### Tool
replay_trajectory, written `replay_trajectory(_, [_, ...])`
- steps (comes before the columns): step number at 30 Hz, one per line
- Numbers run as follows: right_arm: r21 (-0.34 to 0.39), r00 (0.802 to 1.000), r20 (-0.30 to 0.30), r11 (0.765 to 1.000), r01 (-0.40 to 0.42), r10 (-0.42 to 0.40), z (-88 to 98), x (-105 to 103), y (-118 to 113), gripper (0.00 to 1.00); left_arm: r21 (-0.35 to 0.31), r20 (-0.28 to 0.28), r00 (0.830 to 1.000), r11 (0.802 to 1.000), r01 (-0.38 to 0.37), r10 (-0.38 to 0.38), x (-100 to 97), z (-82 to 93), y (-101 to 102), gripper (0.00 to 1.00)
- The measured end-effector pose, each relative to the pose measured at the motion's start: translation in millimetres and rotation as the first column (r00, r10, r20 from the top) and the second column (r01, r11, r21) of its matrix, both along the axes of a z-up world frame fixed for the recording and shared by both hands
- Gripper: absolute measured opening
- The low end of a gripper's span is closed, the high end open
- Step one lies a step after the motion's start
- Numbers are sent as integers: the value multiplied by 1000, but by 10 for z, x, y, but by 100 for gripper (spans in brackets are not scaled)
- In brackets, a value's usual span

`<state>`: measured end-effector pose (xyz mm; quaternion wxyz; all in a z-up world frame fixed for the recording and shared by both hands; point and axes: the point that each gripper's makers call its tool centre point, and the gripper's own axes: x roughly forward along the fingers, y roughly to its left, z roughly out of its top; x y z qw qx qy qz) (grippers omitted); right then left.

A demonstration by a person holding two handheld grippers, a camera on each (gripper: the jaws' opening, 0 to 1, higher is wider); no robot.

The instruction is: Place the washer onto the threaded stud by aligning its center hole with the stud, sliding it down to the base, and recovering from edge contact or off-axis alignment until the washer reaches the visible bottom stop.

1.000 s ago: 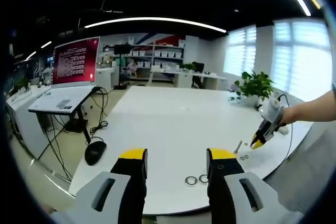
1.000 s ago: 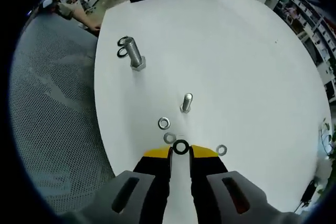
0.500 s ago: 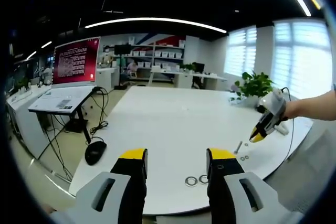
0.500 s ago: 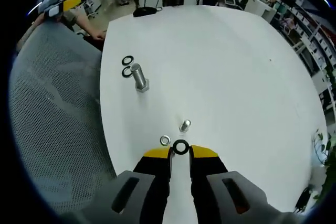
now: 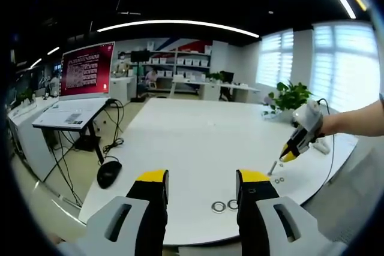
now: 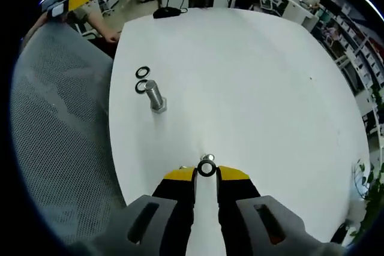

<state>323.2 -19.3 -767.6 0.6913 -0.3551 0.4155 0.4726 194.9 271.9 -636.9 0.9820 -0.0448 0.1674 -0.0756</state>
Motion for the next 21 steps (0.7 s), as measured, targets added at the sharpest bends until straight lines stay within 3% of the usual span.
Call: replay_trajectory(21, [-36, 1000, -3, 999, -24, 24, -88, 67, 76, 15, 0, -5, 1000, 1000, 1, -1, 0, -3, -7, 43])
